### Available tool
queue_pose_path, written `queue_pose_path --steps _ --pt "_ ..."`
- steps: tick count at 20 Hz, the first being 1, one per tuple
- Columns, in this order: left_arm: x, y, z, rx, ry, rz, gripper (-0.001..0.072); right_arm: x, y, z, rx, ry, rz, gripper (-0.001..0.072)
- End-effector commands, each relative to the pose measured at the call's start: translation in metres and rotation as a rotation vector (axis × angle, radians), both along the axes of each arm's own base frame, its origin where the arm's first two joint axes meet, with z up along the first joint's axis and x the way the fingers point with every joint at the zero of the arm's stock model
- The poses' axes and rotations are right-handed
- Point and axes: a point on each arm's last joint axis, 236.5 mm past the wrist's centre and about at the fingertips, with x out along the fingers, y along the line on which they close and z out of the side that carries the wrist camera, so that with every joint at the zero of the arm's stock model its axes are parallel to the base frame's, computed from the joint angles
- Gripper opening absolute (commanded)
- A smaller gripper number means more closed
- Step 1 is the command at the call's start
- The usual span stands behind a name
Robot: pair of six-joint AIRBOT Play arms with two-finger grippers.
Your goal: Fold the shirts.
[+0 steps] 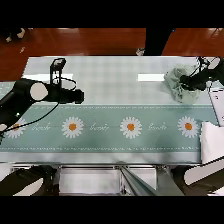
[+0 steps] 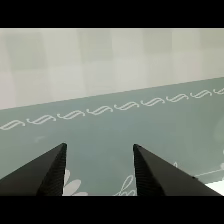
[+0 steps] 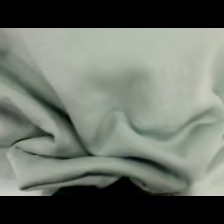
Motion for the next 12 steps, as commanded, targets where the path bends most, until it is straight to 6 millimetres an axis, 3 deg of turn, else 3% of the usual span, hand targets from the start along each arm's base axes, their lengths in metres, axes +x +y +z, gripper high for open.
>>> queue_pose_path --steps 1,4,7,9,12 --pt "-0.006 0.024 -0.001 0.041 0.035 0.020 0.0509 0.001 0.010 0.020 0.028 -0.034 0.034 0.0031" --pt "0.006 0.070 0.020 0.056 -0.025 0.132 0.0509 0.020 -0.011 0.088 -0.090 -0.182 0.047 0.0030" --pt "0.011 0.104 0.045 0.028 -0.087 0.245 0.0509 0.049 -0.010 0.195 -0.122 -0.440 0.036 0.0030" --pt "0.009 0.108 0.057 0.016 -0.118 0.259 0.0509 0.060 0.006 0.273 -0.091 -0.631 0.041 0.0030" --pt "0.006 0.097 0.066 -0.010 -0.138 0.238 0.0509 0.055 0.031 0.375 -0.051 -0.856 0.080 0.0030"
